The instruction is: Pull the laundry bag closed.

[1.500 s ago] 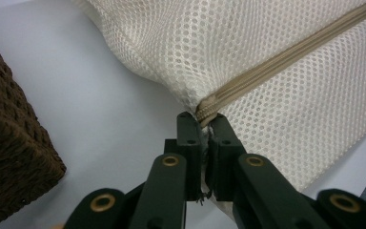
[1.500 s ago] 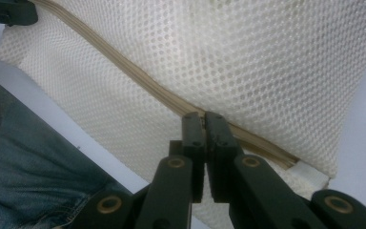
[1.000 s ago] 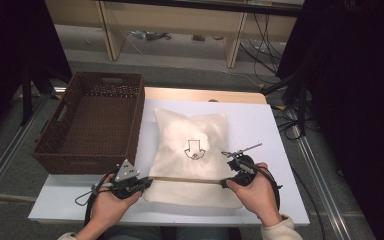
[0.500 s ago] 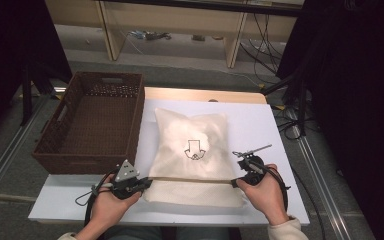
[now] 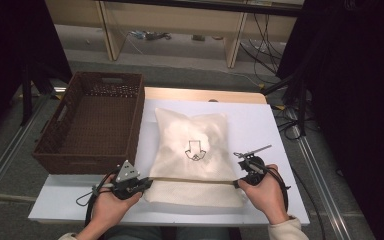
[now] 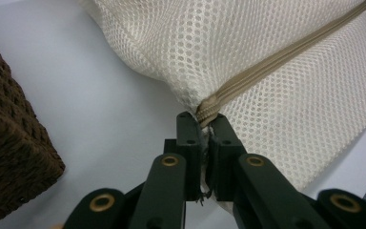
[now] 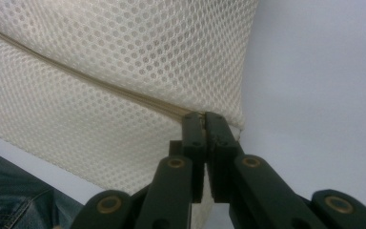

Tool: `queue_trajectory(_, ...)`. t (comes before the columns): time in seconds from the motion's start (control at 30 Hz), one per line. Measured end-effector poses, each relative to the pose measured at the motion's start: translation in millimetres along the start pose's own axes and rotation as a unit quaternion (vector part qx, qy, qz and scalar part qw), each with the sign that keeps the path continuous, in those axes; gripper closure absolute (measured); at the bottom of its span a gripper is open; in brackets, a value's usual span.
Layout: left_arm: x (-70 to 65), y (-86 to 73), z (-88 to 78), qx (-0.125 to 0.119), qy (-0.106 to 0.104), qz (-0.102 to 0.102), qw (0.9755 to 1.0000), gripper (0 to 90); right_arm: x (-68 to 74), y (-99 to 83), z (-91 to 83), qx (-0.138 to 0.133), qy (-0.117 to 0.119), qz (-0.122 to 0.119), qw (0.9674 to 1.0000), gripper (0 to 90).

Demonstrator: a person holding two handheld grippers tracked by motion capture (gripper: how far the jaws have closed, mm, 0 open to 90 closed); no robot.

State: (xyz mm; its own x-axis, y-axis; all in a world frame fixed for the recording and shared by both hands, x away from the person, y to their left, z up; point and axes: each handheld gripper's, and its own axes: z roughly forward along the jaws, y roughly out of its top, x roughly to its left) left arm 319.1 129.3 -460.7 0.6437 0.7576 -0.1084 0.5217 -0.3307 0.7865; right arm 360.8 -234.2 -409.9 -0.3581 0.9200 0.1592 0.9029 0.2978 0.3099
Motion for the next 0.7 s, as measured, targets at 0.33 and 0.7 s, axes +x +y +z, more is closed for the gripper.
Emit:
queue_trajectory(0.33, -1.6, -1.2, 0.8, 0.0, 0.003, 0.001, 1.0, 81.0, 1.2, 0.4, -3.4, -0.019, 0.001, 0.004, 0.9998, 82.4)
queue_trajectory(0.7, -5.5, -2.6, -1.6, -0.014, 0.009, 0.034, 0.9993, 35.3, -8.1, 2.4, -7.3, -0.109, 0.018, -0.029, 0.9934, 57.6)
